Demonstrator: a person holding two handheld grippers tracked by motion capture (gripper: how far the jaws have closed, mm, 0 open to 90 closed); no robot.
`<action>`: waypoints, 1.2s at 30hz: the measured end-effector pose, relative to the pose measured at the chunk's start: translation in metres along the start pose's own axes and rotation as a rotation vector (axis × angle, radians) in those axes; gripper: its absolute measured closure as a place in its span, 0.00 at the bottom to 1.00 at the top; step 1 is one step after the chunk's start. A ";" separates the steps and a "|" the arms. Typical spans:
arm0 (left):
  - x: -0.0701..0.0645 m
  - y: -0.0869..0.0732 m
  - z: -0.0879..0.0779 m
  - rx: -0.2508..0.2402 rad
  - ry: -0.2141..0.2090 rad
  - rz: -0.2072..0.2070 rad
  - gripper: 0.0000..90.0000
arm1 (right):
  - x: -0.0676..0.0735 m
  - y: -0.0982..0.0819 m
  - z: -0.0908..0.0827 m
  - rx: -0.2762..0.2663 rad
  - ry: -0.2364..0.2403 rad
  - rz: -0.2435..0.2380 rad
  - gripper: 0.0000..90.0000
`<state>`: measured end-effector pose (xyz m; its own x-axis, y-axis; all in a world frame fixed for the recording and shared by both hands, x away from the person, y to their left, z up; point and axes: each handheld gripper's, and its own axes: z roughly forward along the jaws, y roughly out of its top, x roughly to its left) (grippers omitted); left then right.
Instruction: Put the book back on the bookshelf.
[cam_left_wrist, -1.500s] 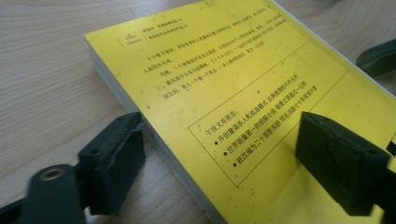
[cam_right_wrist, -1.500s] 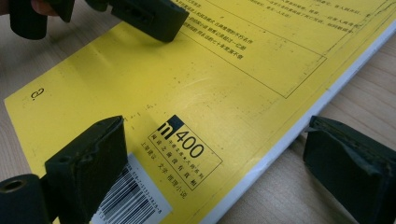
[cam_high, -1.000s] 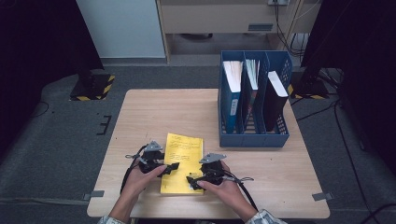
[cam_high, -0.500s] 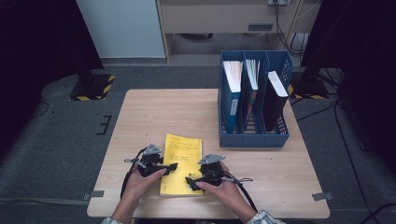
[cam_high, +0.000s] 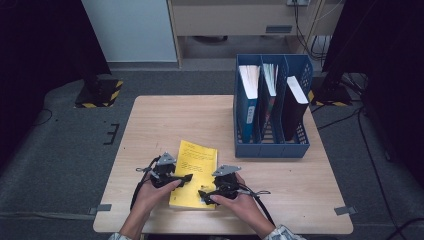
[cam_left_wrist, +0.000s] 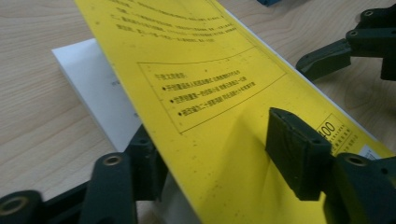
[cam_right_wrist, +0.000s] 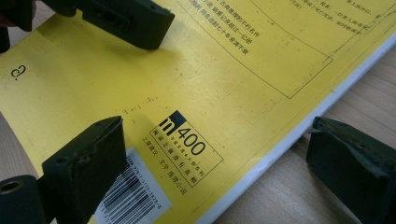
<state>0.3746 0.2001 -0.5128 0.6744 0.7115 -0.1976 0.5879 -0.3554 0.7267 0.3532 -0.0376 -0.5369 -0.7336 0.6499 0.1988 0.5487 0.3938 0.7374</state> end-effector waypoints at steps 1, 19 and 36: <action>-0.001 0.000 0.001 0.003 0.006 0.009 0.40 | 0.000 0.000 0.000 0.000 0.001 0.000 0.05; 0.001 0.003 -0.006 -0.043 0.039 -0.018 0.84 | -0.004 0.002 0.002 0.001 0.007 -0.020 0.04; 0.006 0.002 -0.006 -0.054 -0.052 -0.035 0.72 | -0.009 0.004 0.003 -0.003 0.019 -0.011 0.04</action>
<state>0.3775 0.2070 -0.5088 0.6771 0.6900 -0.2558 0.5872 -0.2970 0.7530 0.3633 -0.0392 -0.5377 -0.7469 0.6333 0.2027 0.5394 0.3987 0.7417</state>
